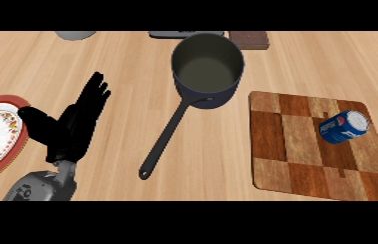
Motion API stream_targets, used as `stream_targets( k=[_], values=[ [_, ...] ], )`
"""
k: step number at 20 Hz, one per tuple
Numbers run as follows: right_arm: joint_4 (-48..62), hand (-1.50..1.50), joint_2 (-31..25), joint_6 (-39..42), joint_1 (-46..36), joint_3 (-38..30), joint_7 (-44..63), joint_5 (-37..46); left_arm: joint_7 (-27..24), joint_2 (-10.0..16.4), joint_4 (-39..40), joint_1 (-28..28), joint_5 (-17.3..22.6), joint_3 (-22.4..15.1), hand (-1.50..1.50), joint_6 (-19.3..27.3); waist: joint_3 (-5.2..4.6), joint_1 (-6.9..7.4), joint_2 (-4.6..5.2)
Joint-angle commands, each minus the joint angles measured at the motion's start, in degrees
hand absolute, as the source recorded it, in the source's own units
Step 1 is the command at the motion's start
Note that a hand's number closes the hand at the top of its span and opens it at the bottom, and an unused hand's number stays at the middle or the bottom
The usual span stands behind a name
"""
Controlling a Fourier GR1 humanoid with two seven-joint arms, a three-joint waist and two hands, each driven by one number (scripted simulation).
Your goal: Pick the can from the cutting board and place it in the pot
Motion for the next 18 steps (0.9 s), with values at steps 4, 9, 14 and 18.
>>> stream_targets(
  k=[4,9,14,18],
  values=[
    [-1.5,-1.50,-3.8,7.4,-4.8,4.1,11.0,2.8,-1.0,-1.3,1.5,-0.2,-0.4,1.1,0.00,-2.4,0.00,0.78,0.27],
    [-2.0,-1.50,2.6,7.0,-6.0,5.3,14.3,7.3,0.7,-3.6,2.3,-1.6,-2.5,1.9,0.00,-2.2,0.04,0.15,0.15],
    [0.6,-1.50,4.1,9.9,-10.1,9.0,17.3,12.3,3.0,-4.0,0.4,-1.8,-4.6,1.7,0.00,-1.9,0.06,0.61,0.22],
    [-1.6,-1.50,7.9,5.8,-7.6,12.2,17.7,19.8,-0.9,-3.8,1.6,1.9,-3.6,3.7,0.00,-4.9,0.05,0.42,0.19]
  ],
)
